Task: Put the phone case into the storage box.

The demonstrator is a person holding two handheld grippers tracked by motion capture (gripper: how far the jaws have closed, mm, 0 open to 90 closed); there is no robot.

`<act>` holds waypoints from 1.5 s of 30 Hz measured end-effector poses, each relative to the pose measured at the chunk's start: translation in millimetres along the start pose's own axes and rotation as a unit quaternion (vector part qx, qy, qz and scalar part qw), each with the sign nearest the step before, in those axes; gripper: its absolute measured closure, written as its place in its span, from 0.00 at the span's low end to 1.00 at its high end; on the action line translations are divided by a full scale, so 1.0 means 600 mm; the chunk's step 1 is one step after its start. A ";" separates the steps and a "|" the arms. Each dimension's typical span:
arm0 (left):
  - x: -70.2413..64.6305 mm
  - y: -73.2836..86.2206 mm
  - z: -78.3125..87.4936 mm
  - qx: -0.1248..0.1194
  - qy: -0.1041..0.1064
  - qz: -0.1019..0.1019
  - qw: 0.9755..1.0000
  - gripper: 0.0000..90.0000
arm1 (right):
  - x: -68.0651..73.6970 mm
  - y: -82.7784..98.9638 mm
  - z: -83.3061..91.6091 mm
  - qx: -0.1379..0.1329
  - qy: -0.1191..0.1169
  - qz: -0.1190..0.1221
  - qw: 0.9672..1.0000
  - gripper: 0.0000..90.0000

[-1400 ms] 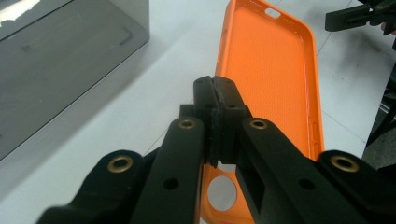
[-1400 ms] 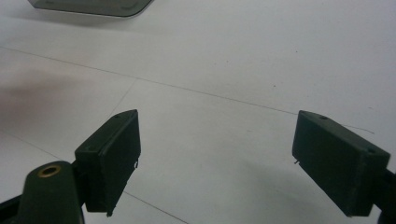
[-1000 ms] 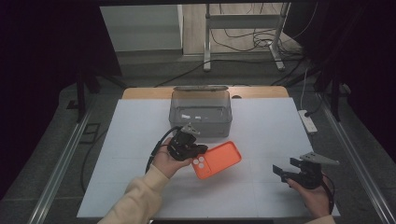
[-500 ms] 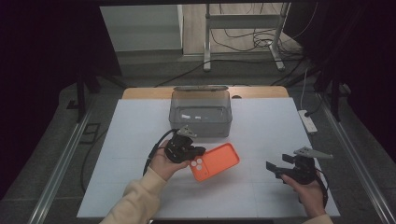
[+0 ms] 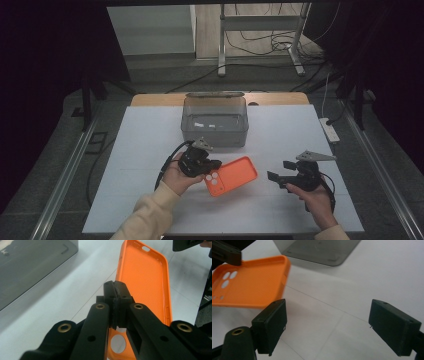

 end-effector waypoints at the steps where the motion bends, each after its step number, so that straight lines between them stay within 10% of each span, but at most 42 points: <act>1: 0.000 0.000 0.000 0.000 0.000 0.000 1.000 0.99 | 0.006 -0.003 -0.004 0.003 -0.005 0.003 1.000 0.17; 33: -0.003 0.001 0.002 -0.004 0.001 -0.006 1.000 0.99 | 0.068 -0.033 -0.073 0.033 -0.060 0.022 0.997 0.17; 45: -0.006 0.000 0.007 -0.012 0.000 -0.011 1.000 0.99 | 0.087 -0.028 -0.085 0.042 -0.098 0.028 0.994 0.34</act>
Point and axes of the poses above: each handheld gripper's, and its own axes: z roughly backward along the jaws, y roughly out of its underside, x roughly to its left, the point moved 7 cm from there along -z, roughly forward along the jaws, and after that the axes turned 2 degrees about y, right-handed, at the moved point
